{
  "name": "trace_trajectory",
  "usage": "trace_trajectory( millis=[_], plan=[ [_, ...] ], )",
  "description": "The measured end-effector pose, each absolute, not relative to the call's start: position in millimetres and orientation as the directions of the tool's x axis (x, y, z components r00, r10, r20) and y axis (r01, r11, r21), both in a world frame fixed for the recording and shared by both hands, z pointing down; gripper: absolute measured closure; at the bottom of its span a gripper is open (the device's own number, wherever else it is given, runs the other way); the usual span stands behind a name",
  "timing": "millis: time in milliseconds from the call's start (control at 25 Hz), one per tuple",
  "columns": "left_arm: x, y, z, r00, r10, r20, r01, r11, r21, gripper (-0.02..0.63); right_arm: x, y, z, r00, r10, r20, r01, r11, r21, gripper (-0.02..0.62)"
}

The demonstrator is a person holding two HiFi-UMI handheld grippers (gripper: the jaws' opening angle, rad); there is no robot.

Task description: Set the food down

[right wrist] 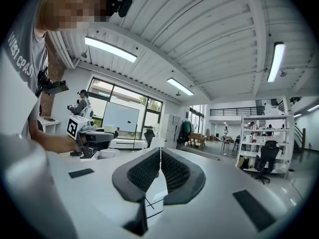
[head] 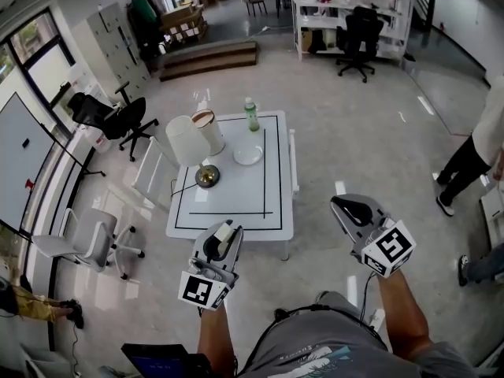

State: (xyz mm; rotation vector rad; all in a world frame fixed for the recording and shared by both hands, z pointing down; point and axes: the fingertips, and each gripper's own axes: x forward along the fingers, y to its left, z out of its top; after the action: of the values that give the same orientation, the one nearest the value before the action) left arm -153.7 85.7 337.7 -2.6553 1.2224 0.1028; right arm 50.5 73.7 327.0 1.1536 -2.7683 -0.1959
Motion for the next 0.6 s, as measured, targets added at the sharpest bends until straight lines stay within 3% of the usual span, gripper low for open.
trace_trajectory(
  millis=[600],
  plan=[
    [-126.9,16.2,348.3,0.592,-0.802,-0.078,-0.8,-0.574,-0.174,0.515,67.0,-13.6,344.9,-0.773,-0.631,0.066,-0.624,0.775,0.1,0.588]
  ],
)
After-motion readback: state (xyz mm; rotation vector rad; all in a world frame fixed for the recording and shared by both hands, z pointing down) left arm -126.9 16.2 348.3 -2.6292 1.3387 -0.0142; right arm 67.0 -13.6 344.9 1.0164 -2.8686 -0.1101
